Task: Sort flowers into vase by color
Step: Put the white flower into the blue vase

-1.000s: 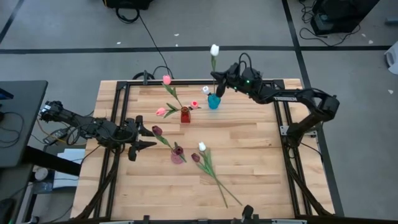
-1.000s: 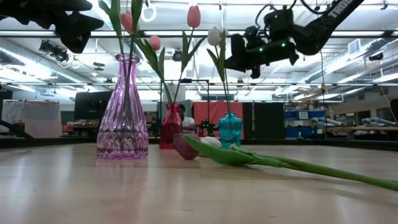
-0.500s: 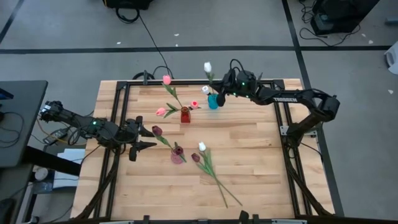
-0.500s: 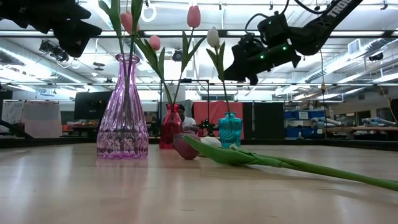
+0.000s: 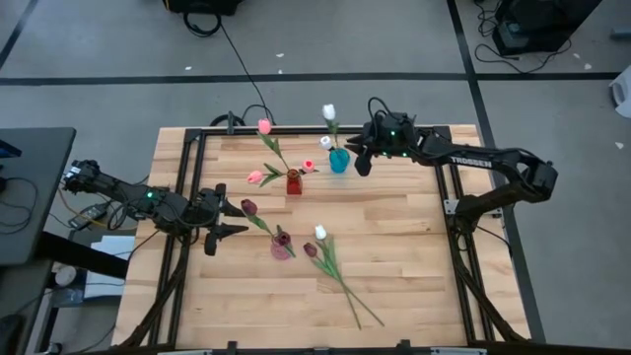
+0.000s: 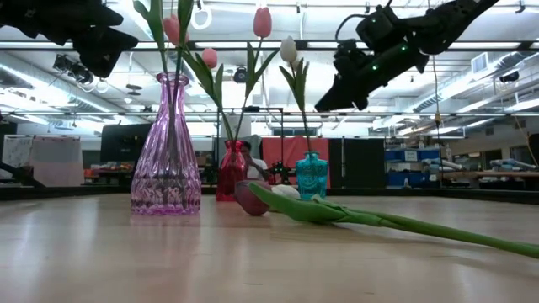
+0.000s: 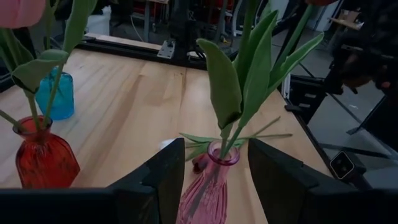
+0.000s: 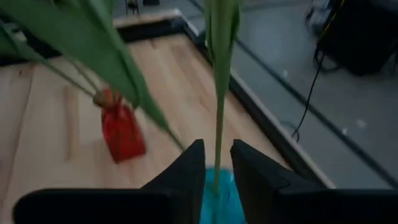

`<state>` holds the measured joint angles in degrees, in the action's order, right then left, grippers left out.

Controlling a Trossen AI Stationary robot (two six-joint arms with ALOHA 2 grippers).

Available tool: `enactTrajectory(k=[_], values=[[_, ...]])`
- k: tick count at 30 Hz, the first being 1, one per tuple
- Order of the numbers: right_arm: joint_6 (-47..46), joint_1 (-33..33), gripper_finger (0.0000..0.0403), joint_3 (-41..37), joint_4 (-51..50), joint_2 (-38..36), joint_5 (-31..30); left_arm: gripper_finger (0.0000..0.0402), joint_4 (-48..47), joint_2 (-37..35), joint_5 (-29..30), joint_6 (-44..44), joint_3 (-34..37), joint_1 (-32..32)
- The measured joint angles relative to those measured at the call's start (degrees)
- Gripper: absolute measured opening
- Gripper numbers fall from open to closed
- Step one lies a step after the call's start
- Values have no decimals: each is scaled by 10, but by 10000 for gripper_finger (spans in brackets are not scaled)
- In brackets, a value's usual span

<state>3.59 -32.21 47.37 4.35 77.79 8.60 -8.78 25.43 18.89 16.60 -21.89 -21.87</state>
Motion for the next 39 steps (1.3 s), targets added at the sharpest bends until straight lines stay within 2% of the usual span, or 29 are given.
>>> enactTrajectory(k=[5,10,16,21,25,32,39], values=[[-65,15,136,0,-95,-7,-4,181,4,0,0,-27,0,0],[-135,98,150,0,-166,3,-29,181,3,0,1,-50,0,0],[-238,231,143,0,-176,33,-103,181,2,0,6,-72,0,0],[-371,323,142,0,-155,88,-171,181,3,0,8,-69,0,0],[-441,373,142,7,-119,140,-178,181,2,0,8,-65,0,0],[-461,424,142,91,-134,234,-192,181,10,0,11,-59,0,0],[-460,430,142,225,-299,316,-197,181,17,1,15,-54,0,0]])
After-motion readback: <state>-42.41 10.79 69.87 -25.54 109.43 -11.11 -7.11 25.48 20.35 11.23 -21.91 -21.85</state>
